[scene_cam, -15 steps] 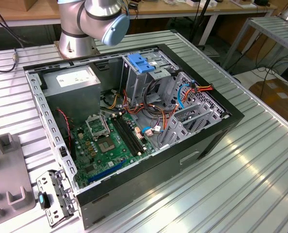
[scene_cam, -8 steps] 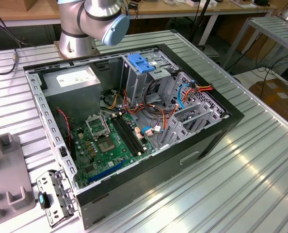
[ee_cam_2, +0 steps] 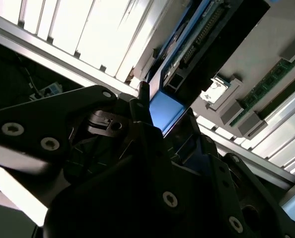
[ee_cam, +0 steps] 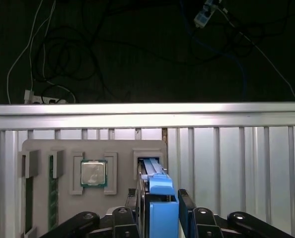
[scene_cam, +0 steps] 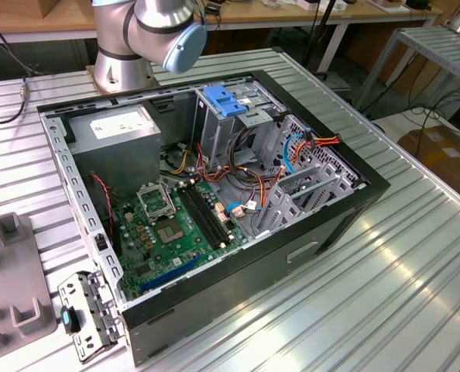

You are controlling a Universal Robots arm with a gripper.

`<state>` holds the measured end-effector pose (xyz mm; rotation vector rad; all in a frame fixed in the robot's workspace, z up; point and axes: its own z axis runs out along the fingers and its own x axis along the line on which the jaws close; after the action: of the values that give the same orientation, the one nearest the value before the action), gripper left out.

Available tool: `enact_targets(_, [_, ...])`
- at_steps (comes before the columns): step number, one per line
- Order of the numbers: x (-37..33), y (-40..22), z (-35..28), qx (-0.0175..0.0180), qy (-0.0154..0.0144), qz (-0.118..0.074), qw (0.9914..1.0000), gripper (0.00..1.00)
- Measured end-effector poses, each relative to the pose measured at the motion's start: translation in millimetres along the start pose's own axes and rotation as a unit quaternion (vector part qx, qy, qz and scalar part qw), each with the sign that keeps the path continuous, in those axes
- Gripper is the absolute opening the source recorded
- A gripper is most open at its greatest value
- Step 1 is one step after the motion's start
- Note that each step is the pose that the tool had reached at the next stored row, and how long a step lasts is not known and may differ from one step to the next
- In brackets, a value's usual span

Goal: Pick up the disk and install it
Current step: 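Pick up the disk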

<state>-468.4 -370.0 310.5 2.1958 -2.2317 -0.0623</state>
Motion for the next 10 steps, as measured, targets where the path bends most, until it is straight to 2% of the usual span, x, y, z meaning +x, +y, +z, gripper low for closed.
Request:
enact_targets(6, [0.2,-0.4,10.9,0.0008,0.0001,-0.003,0.99999,0.45])
enact_targets(8, [0.2,-0.3,11.1,0.0031,0.0002,-0.003,0.99999,0.45])
enact_targets(10, [0.2,0.6,11.5,0.0089,0.0000,-0.004,0.99995,0.45])
